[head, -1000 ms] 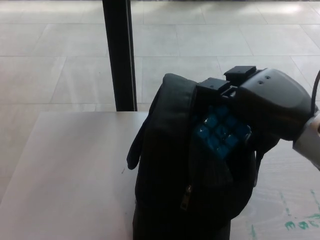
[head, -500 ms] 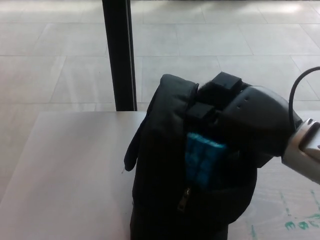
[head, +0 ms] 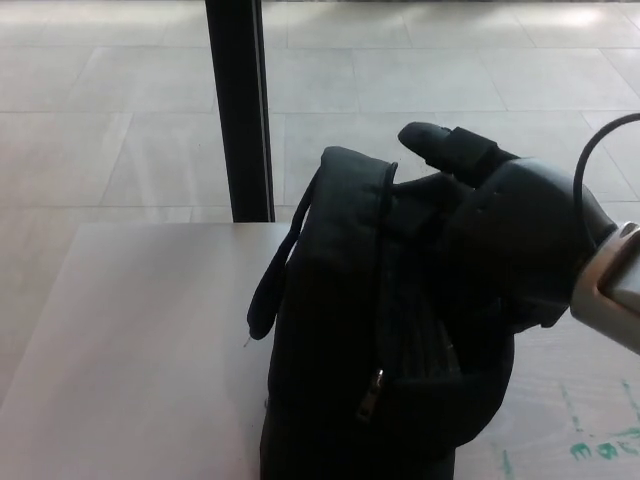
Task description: The robot uses its right hand to pick up the cube kept on the middle of the desk and put it inside the bag next to it
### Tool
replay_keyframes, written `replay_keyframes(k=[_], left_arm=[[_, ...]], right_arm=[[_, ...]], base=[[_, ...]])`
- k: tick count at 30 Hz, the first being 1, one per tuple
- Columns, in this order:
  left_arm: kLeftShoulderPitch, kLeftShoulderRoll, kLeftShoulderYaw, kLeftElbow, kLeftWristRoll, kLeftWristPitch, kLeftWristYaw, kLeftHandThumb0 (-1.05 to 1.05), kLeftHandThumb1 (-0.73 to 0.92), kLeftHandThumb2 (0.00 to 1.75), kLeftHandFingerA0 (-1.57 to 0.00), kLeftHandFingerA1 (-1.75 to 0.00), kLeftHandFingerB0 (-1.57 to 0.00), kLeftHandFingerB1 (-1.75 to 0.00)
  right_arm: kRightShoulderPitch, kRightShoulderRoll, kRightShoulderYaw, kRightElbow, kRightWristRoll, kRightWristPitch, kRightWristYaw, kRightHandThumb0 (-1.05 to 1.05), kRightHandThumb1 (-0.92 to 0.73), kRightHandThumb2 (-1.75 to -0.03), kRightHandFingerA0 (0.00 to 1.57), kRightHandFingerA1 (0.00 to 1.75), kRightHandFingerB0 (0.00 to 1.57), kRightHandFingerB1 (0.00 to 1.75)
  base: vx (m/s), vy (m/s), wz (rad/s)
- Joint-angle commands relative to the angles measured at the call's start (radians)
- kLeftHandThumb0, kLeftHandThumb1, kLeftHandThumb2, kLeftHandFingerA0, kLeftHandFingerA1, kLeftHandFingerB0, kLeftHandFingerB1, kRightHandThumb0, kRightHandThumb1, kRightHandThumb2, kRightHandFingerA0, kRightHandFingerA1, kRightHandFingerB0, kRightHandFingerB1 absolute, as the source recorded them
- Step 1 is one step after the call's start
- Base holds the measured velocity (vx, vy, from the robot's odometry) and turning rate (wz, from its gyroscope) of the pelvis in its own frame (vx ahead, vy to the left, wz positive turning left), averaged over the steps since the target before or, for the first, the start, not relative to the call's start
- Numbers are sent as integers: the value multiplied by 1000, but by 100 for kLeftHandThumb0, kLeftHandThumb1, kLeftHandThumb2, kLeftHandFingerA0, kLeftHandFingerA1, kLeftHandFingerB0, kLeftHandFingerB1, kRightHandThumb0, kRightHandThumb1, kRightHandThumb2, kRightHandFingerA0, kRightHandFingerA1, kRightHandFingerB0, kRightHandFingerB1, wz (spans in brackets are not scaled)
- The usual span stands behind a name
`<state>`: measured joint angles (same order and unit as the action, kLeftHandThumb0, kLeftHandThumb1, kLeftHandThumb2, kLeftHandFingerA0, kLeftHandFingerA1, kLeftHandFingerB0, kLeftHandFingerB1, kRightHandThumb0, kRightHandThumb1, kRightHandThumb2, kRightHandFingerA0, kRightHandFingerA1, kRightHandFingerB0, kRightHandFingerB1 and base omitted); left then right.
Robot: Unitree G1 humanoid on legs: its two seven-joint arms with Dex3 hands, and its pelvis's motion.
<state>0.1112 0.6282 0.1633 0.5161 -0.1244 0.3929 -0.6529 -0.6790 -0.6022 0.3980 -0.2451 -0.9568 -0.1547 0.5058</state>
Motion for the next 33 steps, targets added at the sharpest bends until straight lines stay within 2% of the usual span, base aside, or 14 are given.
replay_keyframes(k=[1,2,6,7,8,9,13,15,21,25,26,31,32,33], left_arm=[[11,16,-6,-2,13,-10,4,-50,61,58,-28,-50,-42,-45],[0,7,8,7,-4,23,10,-46,61,57,-28,-51,-45,-48],[-2,9,2,22,5,-6,5,-48,61,58,-29,-52,-41,-47],[2,13,-6,33,14,-42,-4,-55,43,86,-21,-56,-33,-56],[5,12,0,31,7,-29,-5,-51,42,86,-21,-56,-32,-57],[13,12,6,16,-3,-28,-16,-49,62,58,-26,-52,-38,-44],[22,15,4,2,-2,-26,-19,-50,63,58,-27,-51,-44,-46],[18,10,11,3,-10,-8,-13,-50,61,57,-28,-52,-44,-47],[23,0,17,-7,-18,4,-6,-46,61,58,-28,-55,-49,-56],[25,1,8,-11,-7,-3,-2,-47,62,58,-30,-55,-44,-52],[22,-2,12,-5,-10,1,0,-45,63,58,-28,-52,-44,-50],[17,-5,21,16,-14,2,8,-44,62,58,-28,-53,-45,-51],[20,-6,25,11,-18,11,11,-44,63,58,-27,-52,-44,-49],[21,-5,21,11,-14,5,9,-44,63,58,-28,-53,-45,-51]], right_arm=[[-47,28,-90,23,102,101,118,-76,-50,-83,4,51,31,47],[-50,26,-115,28,123,92,97,-67,-62,-59,13,53,43,39],[-56,19,-209,34,176,116,91,-65,-68,-61,17,55,39,41],[-48,12,-260,24,218,128,88,-66,-56,-92,18,58,31,53],[-33,6,-321,21,269,124,65,-63,-72,-62,25,53,39,40],[6,26,-417,13,347,122,9,-55,-66,-60,41,54,51,38],[78,73,-580,29,489,53,-92,-49,-62,-59,58,60,61,44],[139,110,-705,-8,535,109,-114,-47,-61,-58,67,63,62,44],[251,150,-917,-7,638,127,-113,-33,-60,-58,69,66,57,47],[362,166,-1057,28,632,139,-145,-41,-61,-59,67,59,53,42],[407,161,-1106,79,644,123,-151,-50,-49,-83,54,66,40,52],[565,141,-1226,311,651,10,-225,-53,-47,-80,46,63,32,49],[588,141,-1244,357,666,-15,-234,-50,-60,-58,47,59,35,36],[613,139,-1261,392,668,-35,-249,-54,-62,-59,45,57,33,34]], base=[[0,0,0],[0,0,0],[0,0,0],[0,0,0],[0,0,0],[0,0,0],[0,0,0],[0,0,0],[0,0,0],[0,0,0],[0,0,0],[0,0,0],[0,0,0],[0,0,0]])
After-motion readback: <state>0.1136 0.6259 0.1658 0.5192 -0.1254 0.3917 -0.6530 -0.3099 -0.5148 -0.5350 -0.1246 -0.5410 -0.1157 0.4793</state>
